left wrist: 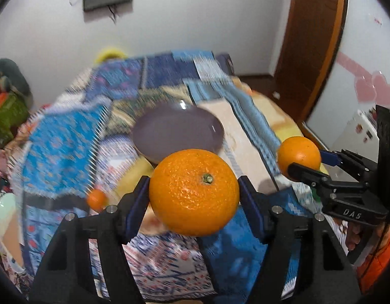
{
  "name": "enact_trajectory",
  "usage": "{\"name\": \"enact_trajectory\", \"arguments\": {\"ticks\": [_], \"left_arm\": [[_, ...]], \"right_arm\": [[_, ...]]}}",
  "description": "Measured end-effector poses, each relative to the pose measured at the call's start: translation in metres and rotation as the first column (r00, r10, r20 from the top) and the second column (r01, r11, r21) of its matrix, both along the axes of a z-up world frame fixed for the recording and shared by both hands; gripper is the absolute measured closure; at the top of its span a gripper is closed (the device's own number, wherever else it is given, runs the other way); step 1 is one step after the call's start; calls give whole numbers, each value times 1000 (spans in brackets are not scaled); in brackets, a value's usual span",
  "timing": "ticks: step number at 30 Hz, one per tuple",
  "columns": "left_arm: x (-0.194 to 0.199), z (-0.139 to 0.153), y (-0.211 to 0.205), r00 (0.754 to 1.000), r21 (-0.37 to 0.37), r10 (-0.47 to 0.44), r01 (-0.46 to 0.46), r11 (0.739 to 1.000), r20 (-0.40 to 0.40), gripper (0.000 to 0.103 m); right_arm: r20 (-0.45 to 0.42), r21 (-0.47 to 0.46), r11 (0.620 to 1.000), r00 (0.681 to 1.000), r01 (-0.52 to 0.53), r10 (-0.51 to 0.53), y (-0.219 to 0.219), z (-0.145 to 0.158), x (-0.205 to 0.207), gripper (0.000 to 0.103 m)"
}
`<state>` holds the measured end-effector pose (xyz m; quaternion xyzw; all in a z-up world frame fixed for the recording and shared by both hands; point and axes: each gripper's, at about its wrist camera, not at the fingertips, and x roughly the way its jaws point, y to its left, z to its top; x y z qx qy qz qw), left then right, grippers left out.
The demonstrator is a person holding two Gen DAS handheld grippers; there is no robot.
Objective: Organize fruits
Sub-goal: 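Carry both oranges onto the purple plate and open both tools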
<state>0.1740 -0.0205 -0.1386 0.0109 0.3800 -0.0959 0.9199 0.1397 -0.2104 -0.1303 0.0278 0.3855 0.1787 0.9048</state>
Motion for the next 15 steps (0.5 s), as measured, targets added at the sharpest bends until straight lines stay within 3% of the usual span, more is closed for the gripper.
{"name": "enact_trajectory", "arguments": {"ticks": [8,15], "left_arm": [[9,41,25,990,-28,71,-68,997,123,34],[29,55,40,978,-47,119,-112,993,173,34]], "right_arm": [[143,13,1000,990,9,-11,11,41,22,42],[208,9,1000,978,14,-16,20,55,43,42]]}}
